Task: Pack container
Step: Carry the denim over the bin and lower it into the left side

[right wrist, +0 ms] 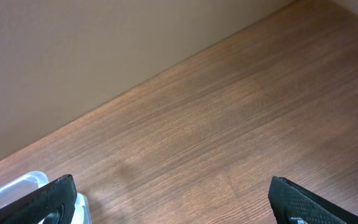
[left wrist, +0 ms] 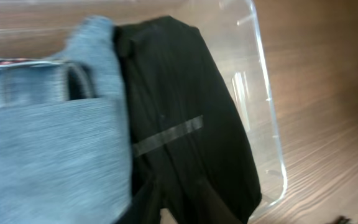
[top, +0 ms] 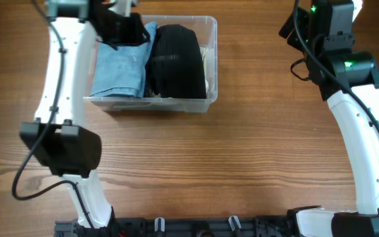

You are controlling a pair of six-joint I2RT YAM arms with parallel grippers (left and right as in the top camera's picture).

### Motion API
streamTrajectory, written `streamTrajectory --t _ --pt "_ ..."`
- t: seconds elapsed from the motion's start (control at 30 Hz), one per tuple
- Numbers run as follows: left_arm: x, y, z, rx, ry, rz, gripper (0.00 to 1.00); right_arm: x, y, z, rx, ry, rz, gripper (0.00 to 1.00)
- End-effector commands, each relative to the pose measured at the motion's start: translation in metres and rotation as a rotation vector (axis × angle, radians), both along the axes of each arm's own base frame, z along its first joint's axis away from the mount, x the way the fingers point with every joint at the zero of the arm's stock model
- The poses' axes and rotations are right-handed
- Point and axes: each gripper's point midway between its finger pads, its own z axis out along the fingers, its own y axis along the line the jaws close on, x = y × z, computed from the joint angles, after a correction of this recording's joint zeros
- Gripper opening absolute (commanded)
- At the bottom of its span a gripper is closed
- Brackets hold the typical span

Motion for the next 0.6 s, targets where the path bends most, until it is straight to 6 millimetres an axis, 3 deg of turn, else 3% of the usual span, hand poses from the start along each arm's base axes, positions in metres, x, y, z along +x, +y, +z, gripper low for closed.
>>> streamTrajectory --t 0.0,0.07,0.2,0.33,0.43,0.57 --pt "0.012 -0.002 -0.059 0.211 0.067 -0.006 0.08 0.001 -0.002 -0.004 -0.004 0.005 -0.017 1.0" --pt "0.016 0.008 -0.104 0.308 0.161 0.055 0.04 0.001 -0.002 -0.004 -0.004 0.005 -0.017 1.0" --pt "0.018 0.016 -0.164 0.376 0.264 0.056 0.04 0.001 -0.002 -0.004 -0.005 0.005 -0.017 1.0" --pt "0.021 0.006 -0.201 0.382 0.296 0.031 0.04 0.001 -0.002 -0.004 -0.005 0.005 -0.017 1.0" --pt "0.022 -0.01 -0.212 0.382 0.287 0.002 0.04 0.001 -0.002 -0.004 -0.004 0.005 -0.017 1.0" --pt "0.019 -0.034 -0.201 0.375 0.257 -0.04 0.04 0.001 -0.002 -0.004 -0.004 0.005 -0.017 1.0"
